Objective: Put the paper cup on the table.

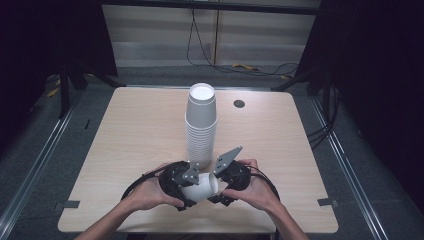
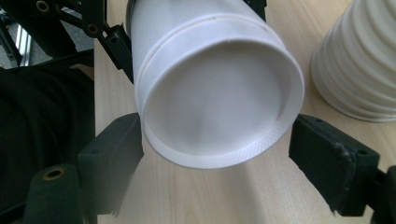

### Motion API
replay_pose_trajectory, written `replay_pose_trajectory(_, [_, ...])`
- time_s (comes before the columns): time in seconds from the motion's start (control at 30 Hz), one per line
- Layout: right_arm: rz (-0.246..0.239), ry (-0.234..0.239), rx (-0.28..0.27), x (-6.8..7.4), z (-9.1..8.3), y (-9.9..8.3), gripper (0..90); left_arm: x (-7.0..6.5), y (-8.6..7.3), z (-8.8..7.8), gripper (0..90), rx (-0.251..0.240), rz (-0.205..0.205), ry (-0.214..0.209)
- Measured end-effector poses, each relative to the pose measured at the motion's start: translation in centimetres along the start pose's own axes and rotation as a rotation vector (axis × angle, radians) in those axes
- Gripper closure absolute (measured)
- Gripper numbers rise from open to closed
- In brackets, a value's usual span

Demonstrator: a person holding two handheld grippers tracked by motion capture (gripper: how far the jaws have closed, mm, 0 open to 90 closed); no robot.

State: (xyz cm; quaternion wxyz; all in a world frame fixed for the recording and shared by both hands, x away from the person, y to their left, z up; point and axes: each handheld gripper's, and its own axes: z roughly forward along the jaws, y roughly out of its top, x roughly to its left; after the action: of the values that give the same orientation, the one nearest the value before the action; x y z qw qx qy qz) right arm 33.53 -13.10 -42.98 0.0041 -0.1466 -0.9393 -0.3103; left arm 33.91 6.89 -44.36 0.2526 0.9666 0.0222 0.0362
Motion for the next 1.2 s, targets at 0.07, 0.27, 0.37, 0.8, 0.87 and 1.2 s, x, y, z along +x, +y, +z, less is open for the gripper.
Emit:
replay_pose_trajectory(0.07, [-0.011,0.006,0.012,0.1,0.2,0.1,17.3,0.0,0.1,-0.1,16.3,0.003,0.006,-0.006])
replay_pose_trajectory(0.27, [-0.018,0.026,0.018,0.4,0.7,0.4,14.8,-0.4,0.3,0.0,16.3,0.014,0.018,-0.002])
replay_pose_trajectory(0.37, [-0.012,0.035,0.01,0.6,0.9,0.7,14.5,-0.9,0.6,0.0,16.3,0.001,0.024,-0.012])
replay_pose_trajectory(0.8, [-0.037,0.072,0.019,0.9,1.5,1.1,18.1,-1.3,0.9,0.4,16.3,0.027,0.058,-0.032])
replay_pose_trajectory(0.87, [-0.033,0.082,0.021,1.0,1.6,1.2,21.1,-1.3,1.0,0.4,16.3,0.033,0.074,-0.023])
replay_pose_trajectory(1.2, [-0.042,0.067,0.005,1.2,1.4,1.0,22.8,-1.5,0.7,0.2,15.8,-0.02,0.063,-0.03])
